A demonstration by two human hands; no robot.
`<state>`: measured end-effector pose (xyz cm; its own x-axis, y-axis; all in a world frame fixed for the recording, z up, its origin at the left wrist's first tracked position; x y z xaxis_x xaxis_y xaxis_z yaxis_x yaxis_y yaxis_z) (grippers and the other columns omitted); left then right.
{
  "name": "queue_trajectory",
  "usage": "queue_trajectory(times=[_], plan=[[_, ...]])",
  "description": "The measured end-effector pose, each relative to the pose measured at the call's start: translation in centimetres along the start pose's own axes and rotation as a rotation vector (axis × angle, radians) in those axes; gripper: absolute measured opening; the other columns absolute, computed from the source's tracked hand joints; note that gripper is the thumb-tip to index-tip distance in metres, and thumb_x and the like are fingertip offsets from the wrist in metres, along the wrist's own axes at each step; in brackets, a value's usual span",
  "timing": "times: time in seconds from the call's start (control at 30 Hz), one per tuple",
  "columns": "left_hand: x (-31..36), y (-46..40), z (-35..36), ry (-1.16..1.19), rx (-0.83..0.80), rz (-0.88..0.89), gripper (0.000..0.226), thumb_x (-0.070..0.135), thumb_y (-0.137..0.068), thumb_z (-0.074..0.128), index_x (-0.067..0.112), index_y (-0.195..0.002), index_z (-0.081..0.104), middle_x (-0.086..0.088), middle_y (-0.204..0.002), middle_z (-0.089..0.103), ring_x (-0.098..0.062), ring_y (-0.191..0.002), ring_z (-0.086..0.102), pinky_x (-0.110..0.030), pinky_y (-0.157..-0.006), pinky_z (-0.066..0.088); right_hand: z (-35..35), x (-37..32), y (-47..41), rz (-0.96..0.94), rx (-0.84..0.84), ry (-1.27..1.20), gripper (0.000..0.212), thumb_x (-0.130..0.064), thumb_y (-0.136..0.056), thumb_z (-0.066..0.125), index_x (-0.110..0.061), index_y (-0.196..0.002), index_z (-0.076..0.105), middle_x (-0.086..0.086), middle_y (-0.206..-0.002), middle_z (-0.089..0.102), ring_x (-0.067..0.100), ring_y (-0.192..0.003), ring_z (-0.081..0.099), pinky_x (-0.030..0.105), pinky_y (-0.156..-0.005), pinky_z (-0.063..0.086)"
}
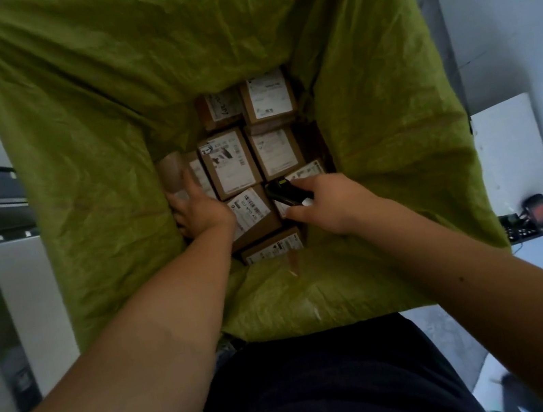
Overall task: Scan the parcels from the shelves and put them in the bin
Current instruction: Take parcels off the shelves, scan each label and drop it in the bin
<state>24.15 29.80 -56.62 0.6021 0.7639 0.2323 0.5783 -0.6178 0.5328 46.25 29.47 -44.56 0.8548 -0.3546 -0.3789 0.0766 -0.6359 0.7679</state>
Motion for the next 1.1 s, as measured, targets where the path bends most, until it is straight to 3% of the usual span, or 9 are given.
queue_trajectory(times=[0.13, 0.2, 0.33, 0.43, 0.6, 0.8, 0.97, 1.1], plan=[[-0.2, -1.4, 0.0, -0.112, -0.036, 0.088, 0.078, 0.015, -0.106, 0.044, 0.044, -0.166, 0.002, -0.003, -0.175, -0.01, -0.033, -0.159, 0.005, -0.049, -0.129, 0.01, 0.1, 0.2, -0.3, -0.004, -0.006, 0.004, 0.076, -0.055, -0.092, 0.069, -0.03, -0.158, 0.041, 0.002, -0.146, 0.059, 0.022, -0.118, 0.063, 0.039, -0.095, 0.057], [-0.3, -1.9, 0.0, -0.281, -0.036, 0.18, 0.082, 0.005, -0.104, 0.042, 0.035, -0.167, -0.002, -0.001, -0.173, -0.02, -0.029, -0.16, -0.007, -0.046, -0.13, 0.004, 0.3, -0.1, -0.5, -0.012, -0.018, 0.018, 0.075, -0.056, -0.092, 0.068, -0.031, -0.157, 0.042, 0.001, -0.144, 0.061, 0.022, -0.117, 0.064, 0.041, -0.095, 0.058], [-0.4, -2.0, 0.3, -0.621, -0.081, 0.28, 0.091, -0.002, -0.097, 0.055, 0.013, -0.167, -0.001, -0.013, -0.168, -0.031, -0.034, -0.158, -0.019, -0.05, -0.129, 0.015, 0.7, -0.7, -0.8, -0.034, -0.036, 0.063, 0.075, -0.055, -0.093, 0.067, -0.031, -0.158, 0.04, 0.002, -0.139, 0.062, 0.017, -0.1, 0.066, 0.039, -0.086, 0.061], [-1.0, -1.7, 0.6, -0.785, -0.114, 0.355, 0.092, 0.004, -0.096, 0.062, 0.005, -0.166, 0.003, -0.017, -0.166, -0.034, -0.038, -0.157, -0.022, -0.054, -0.129, 0.012, 0.8, -1.1, -1.0, -0.046, -0.043, 0.078, 0.076, -0.057, -0.092, 0.067, -0.032, -0.159, 0.039, 0.003, -0.144, 0.06, 0.021, -0.108, 0.065, 0.038, -0.087, 0.059], [-0.6, -1.3, 0.1, -1.233, -0.261, 0.467, 0.073, 0.036, -0.099, 0.059, 0.01, -0.162, 0.032, -0.018, -0.173, -0.012, -0.038, -0.158, -0.021, -0.063, -0.124, -0.01, 1.1, -1.3, -1.1, -0.035, -0.063, 0.094, 0.075, -0.058, -0.092, 0.066, -0.036, -0.158, 0.039, 0.002, -0.138, 0.062, 0.013, -0.088, 0.064, 0.036, -0.077, 0.06], [-0.4, -1.7, -0.6, -1.577, -0.327, 0.445, 0.095, 0.064, -0.093, 0.058, 0.017, -0.166, 0.021, -0.021, -0.173, 0.0, -0.042, -0.159, -0.011, -0.071, -0.12, -0.014, 1.3, -1.4, -1.2, -0.029, -0.061, 0.118, 0.073, -0.057, -0.093, 0.067, -0.036, -0.157, 0.039, 0.002, -0.136, 0.064, 0.016, -0.094, 0.065, 0.039, -0.082, 0.061], [-0.2, -1.9, -1.1, -1.695, -0.32, 0.474, 0.097, 0.071, -0.09, 0.056, 0.024, -0.167, 0.019, -0.017, -0.173, 0.01, -0.043, -0.159, 0.0, -0.079, -0.113, -0.016, 1.5, -0.8, -1.2, -0.024, -0.053, 0.114, 0.075, -0.058, -0.092, 0.067, -0.035, -0.158, 0.039, 0.003, -0.138, 0.063, 0.018, -0.096, 0.066, 0.041, -0.085, 0.061], [-0.4, -2.5, -1.3, -1.756, -0.288, 0.46, 0.11, 0.075, -0.086, 0.055, 0.023, -0.168, 0.005, -0.017, -0.174, 0.006, -0.043, -0.159, -0.001, -0.081, -0.108, -0.018, 1.7, -0.6, -1.2, -0.024, -0.058, 0.117, 0.075, -0.057, -0.092, 0.067, -0.034, -0.158, 0.039, 0.004, -0.136, 0.064, 0.019, -0.095, 0.066, 0.037, -0.081, 0.059]])
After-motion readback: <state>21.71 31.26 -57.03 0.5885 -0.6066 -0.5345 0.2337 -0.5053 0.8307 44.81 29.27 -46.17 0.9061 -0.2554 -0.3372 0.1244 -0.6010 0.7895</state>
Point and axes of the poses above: each hand's wrist, its own y-axis away from the middle knuckle, its own z-axis out of the palm, x = y × z, the point moved 3 cm from there along -y, towards the middle knuckle
